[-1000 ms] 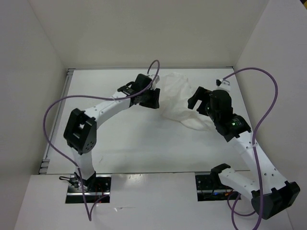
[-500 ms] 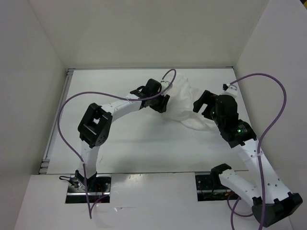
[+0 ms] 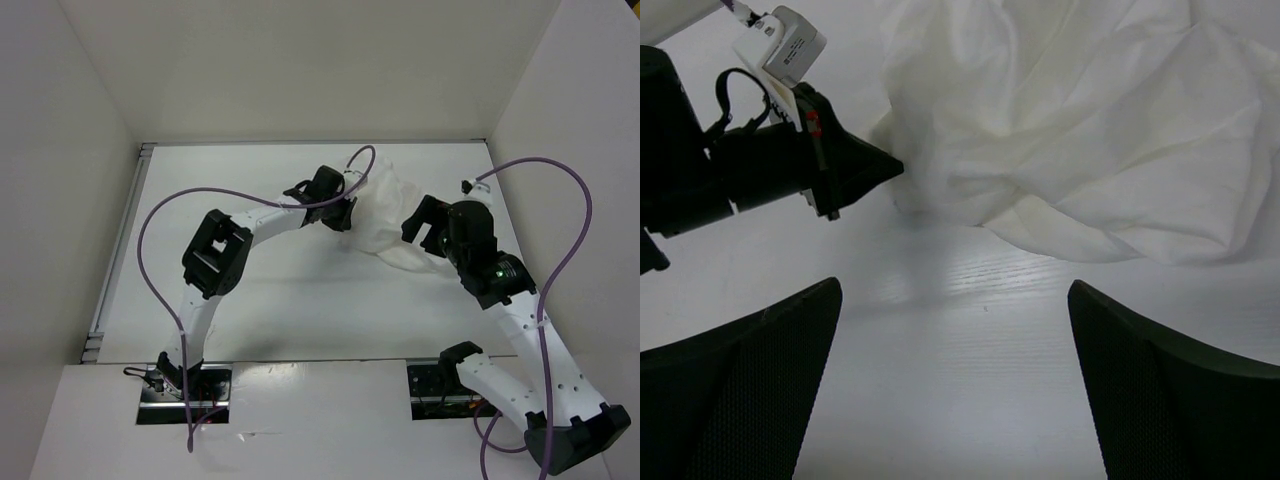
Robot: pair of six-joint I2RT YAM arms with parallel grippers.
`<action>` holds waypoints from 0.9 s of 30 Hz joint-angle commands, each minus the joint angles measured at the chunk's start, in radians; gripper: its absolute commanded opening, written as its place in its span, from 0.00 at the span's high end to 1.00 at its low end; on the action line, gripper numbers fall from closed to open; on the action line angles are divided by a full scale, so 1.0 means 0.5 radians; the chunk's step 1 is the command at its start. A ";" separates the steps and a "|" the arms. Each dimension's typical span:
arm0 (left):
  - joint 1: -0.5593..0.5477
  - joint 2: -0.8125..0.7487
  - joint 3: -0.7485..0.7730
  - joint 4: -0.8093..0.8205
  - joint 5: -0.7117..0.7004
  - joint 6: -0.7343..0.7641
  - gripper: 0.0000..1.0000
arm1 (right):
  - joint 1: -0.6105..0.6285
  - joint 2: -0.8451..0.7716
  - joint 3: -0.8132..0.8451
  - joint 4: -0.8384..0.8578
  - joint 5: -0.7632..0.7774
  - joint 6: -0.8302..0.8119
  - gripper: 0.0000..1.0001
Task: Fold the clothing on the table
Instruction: Grab the skirt from the pile, then move the skirt to the center of the board
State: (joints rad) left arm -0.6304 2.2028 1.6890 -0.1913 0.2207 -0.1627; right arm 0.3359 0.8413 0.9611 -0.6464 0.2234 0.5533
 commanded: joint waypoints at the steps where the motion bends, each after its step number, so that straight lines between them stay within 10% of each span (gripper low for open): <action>1: 0.015 0.043 0.141 0.107 -0.027 -0.003 1.00 | -0.015 -0.069 0.066 -0.026 -0.051 0.019 0.02; 19: -0.065 -0.463 1.883 -0.980 0.639 0.034 1.00 | -0.015 -0.130 0.026 0.078 0.155 0.216 0.02; 27: 0.214 -0.589 1.054 -0.711 0.145 -0.211 1.00 | -0.015 -0.222 -0.085 0.118 0.155 0.295 0.02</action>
State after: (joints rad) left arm -0.5804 1.8427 2.4367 -0.5724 0.3916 -0.1841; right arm 0.3355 0.7563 0.9310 -0.6285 0.2741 0.6777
